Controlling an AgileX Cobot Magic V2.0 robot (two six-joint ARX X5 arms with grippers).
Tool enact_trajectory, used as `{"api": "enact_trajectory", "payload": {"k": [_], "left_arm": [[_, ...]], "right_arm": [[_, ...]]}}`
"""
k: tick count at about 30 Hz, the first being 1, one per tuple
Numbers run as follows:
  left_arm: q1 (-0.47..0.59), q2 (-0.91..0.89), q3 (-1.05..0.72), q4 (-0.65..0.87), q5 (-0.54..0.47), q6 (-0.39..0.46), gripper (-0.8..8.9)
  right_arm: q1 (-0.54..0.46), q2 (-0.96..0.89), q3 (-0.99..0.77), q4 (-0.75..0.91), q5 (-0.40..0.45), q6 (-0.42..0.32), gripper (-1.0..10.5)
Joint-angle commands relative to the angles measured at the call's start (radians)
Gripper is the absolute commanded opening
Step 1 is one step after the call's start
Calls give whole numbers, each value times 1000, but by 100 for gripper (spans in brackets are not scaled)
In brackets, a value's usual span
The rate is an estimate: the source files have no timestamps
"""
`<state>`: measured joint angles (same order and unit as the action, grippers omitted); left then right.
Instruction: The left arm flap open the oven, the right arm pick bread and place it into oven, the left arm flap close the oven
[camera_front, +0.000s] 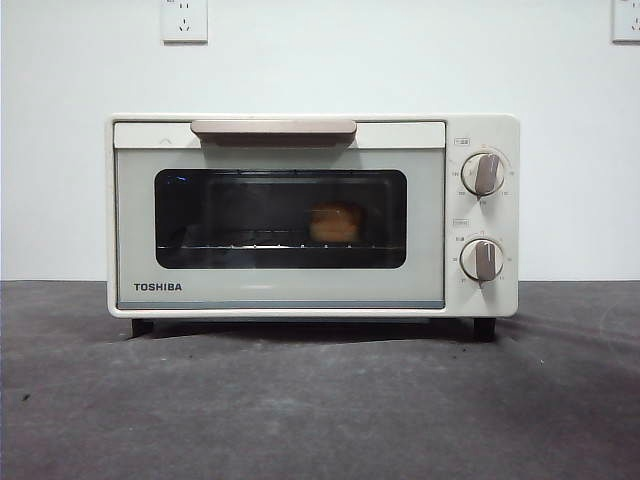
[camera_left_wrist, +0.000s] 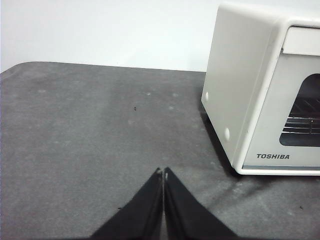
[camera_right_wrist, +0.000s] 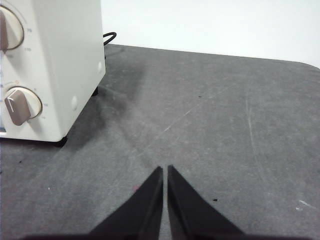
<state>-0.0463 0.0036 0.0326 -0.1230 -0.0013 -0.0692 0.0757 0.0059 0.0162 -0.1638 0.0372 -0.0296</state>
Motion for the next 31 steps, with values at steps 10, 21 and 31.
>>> {"api": "enact_trajectory", "payload": {"k": [10, 21, 31], "left_arm": [[0, 0, -21, -58, -2, 9, 10], [0, 0, -21, -66, -2, 9, 10], [0, 0, -21, -66, -2, 9, 10]], "right_arm": [[-2, -2, -7, 7, 0, -5, 11], [-2, -2, -7, 7, 0, -5, 11], [-2, -2, -7, 7, 0, -5, 11]]}}
